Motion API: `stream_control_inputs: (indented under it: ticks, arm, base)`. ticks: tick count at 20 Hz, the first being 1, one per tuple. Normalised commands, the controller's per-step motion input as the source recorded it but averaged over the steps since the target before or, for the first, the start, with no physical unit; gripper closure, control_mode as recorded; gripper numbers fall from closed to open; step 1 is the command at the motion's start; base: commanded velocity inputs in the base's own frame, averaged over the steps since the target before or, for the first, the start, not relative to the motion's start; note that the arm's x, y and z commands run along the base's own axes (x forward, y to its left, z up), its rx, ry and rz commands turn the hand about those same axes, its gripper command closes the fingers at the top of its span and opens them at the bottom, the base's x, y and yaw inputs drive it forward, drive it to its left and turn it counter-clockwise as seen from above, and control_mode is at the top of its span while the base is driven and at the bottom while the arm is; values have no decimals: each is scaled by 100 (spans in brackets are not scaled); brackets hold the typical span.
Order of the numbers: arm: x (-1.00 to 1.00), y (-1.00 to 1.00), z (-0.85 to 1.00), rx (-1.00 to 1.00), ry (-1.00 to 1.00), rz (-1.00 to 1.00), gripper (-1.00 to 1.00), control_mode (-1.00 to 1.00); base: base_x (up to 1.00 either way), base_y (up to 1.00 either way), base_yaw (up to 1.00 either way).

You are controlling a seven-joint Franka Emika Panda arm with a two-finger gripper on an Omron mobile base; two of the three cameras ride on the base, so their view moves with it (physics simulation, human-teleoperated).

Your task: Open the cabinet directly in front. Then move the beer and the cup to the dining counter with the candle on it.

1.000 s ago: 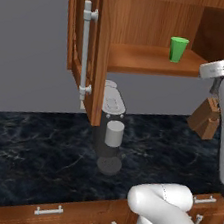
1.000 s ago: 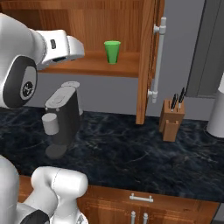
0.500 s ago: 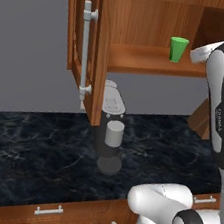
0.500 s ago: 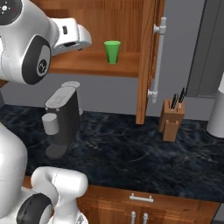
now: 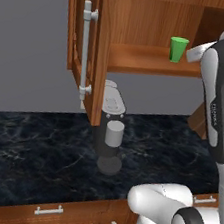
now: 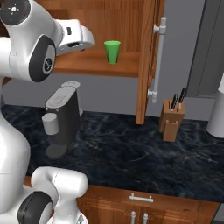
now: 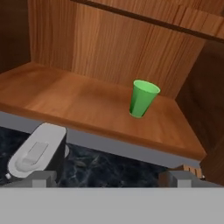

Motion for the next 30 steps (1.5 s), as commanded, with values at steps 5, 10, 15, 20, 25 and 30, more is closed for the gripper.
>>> stream_control_inputs:
  ticks: [5, 10, 15, 20, 25, 30]
  arm:
    - [38, 0, 0, 0, 2, 0, -100, -100]
    - [51, 0, 0, 0, 1, 0, -100, -100]
    - [44, -7, 0, 0, 0, 0, -100, -100]
    - [50, -13, 0, 0, 0, 1, -100, -100]
    - [52, -11, 0, 0, 0, 1, -100, -100]
    - [50, -4, -3, 0, 0, 0, -100, -100]
  base:
    - [0, 0, 0]
    - [0, 0, 0]
    - [0, 0, 0]
    - [0, 0, 0]
    - [0, 0, 0]
    - [0, 0, 0]
